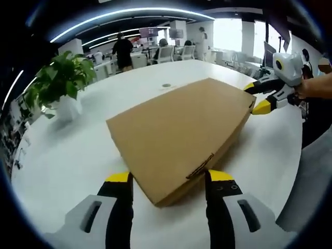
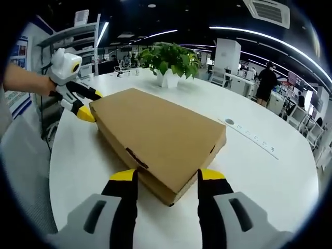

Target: Operate the shoe box by opening the lid, removing the specified soft item, and placing it in the target area until the item is outside and the box remains undamaged.

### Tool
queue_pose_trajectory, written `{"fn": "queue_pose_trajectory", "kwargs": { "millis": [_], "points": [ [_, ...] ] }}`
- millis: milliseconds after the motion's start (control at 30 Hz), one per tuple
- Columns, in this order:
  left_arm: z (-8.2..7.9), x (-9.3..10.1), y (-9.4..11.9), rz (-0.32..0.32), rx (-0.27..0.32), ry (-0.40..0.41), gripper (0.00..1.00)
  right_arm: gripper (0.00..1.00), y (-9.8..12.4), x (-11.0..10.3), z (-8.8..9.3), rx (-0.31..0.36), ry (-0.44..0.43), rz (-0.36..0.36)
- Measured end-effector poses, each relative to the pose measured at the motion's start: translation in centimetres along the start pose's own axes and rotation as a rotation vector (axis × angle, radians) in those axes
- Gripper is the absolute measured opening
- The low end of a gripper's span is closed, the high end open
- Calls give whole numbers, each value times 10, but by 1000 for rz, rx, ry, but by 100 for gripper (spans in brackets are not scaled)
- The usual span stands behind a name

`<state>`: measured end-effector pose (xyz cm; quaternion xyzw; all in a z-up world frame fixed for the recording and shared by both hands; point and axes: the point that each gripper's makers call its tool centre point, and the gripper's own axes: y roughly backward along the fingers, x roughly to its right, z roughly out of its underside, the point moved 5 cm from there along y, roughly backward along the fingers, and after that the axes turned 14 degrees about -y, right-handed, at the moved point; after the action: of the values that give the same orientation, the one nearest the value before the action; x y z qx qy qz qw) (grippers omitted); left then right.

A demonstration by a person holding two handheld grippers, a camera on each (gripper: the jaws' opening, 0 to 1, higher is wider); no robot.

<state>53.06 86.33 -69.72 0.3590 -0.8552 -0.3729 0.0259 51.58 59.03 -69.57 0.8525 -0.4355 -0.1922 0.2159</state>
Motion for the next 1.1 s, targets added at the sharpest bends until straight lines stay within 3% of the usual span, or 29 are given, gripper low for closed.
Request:
{"fn": "queue_pose_trajectory", "kwargs": {
  "millis": [700, 1100],
  "points": [
    [34, -12, 35, 65, -38, -43, 55, 37, 9, -55, 13, 7, -8, -29],
    [47, -9, 56, 84, -42, -53, 55, 35, 16, -84, 22, 9, -28, -56]
  ]
}}
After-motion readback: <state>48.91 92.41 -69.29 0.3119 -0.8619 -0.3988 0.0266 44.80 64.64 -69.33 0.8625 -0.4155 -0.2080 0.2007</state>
